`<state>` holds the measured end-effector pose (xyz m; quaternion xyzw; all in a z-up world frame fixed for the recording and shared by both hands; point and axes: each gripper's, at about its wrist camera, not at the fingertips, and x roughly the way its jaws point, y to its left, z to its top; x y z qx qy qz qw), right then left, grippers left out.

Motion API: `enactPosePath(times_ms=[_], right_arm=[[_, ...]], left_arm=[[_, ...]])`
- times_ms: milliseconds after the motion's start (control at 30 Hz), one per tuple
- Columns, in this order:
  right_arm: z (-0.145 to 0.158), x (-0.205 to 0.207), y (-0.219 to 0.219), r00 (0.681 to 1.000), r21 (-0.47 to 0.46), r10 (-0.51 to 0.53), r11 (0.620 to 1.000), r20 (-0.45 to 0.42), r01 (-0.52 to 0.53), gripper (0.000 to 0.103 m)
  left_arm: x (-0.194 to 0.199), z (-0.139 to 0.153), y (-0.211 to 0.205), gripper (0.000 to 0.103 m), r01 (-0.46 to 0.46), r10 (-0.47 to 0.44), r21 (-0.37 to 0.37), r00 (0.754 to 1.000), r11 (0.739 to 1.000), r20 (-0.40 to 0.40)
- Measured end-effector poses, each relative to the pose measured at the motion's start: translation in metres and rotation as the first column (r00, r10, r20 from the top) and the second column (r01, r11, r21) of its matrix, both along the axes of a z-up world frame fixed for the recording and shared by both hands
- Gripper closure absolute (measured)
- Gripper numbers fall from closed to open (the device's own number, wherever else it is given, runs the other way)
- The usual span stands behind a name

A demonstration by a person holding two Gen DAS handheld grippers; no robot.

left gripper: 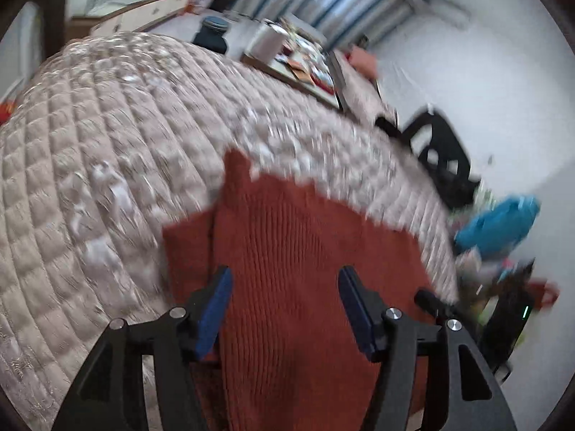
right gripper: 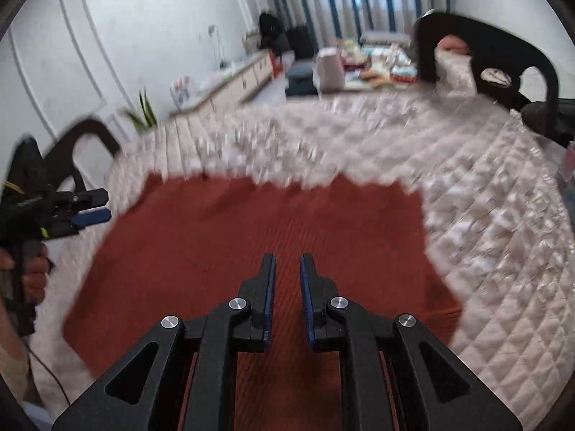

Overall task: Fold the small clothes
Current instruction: 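Grasp the folded sweater edge with the right gripper while the left gripper grasps it too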

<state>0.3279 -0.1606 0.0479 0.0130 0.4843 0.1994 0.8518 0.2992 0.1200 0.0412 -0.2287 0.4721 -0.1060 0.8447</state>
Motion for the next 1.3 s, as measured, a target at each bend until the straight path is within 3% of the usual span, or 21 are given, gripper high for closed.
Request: enactPosePath(times_ms=[100, 200, 267, 367, 433, 533, 600, 733, 933, 1133, 1300], right_arm=[[-0.012, 0.000, 0.001, 0.999, -0.054, -0.032, 0.998, -0.014, 0.032, 0.089], [-0.002, -0.007, -0.002, 0.997, -0.082, -0.073, 0.994, -0.011, 0.072, 0.088], [0.011, -0.020, -0.001, 0.998, -0.050, -0.051, 0.997, 0.036, 0.052, 0.086], [0.018, -0.047, 0.009, 0.997, -0.046, 0.018, 0.999, 0.074, -0.015, 0.082], [0.013, -0.060, 0.014, 0.997, -0.064, 0.030, 0.998, 0.077, -0.025, 0.082], [-0.009, -0.069, 0.026, 0.996, -0.172, 0.071, 0.983, 0.047, -0.062, 0.082], [-0.007, -0.077, 0.031, 0.993, -0.214, 0.069, 0.976, 0.091, -0.048, 0.081], [0.021, -0.097, 0.047, 0.981, -0.147, 0.091, 0.987, 0.171, -0.066, 0.076], [0.028, -0.137, 0.115, 0.926, -0.069, 0.335, 0.942, 0.173, -0.328, 0.054], [0.009, -0.163, 0.172, 0.859, -0.131, 0.482, 0.876, 0.174, -0.465, 0.045], [-0.006, -0.176, 0.202, 0.813, -0.214, 0.561, 0.823, 0.156, -0.527, 0.044]], left_arm=[[-0.007, -0.006, -0.013, 0.039, 0.025, -0.028, 0.112, 0.999, 0.993, 0.025], [-0.014, -0.001, -0.016, 0.039, 0.034, -0.040, 0.166, 0.999, 0.986, 0.034], [-0.020, 0.005, -0.018, 0.039, 0.026, -0.038, 0.207, 0.998, 0.978, 0.052], [-0.035, 0.011, -0.018, 0.034, 0.039, -0.061, 0.224, 0.994, 0.974, 0.091], [-0.044, 0.007, -0.015, 0.031, 0.028, -0.046, 0.226, 0.996, 0.974, 0.075], [-0.057, 0.001, -0.014, 0.029, 0.050, -0.070, 0.263, 0.995, 0.964, 0.068], [-0.066, 0.000, -0.013, 0.029, 0.045, -0.071, 0.299, 0.994, 0.953, 0.078], [-0.078, 0.005, 0.007, 0.024, 0.015, -0.038, 0.225, 0.994, 0.974, 0.098], [-0.084, 0.010, 0.028, 0.021, -0.002, -0.021, 0.210, 0.994, 0.978, 0.109], [-0.091, 0.008, 0.048, 0.019, 0.018, -0.033, 0.157, 0.995, 0.987, 0.094], [-0.098, 0.007, 0.062, 0.015, 0.020, -0.035, 0.165, 0.996, 0.986, 0.086]])
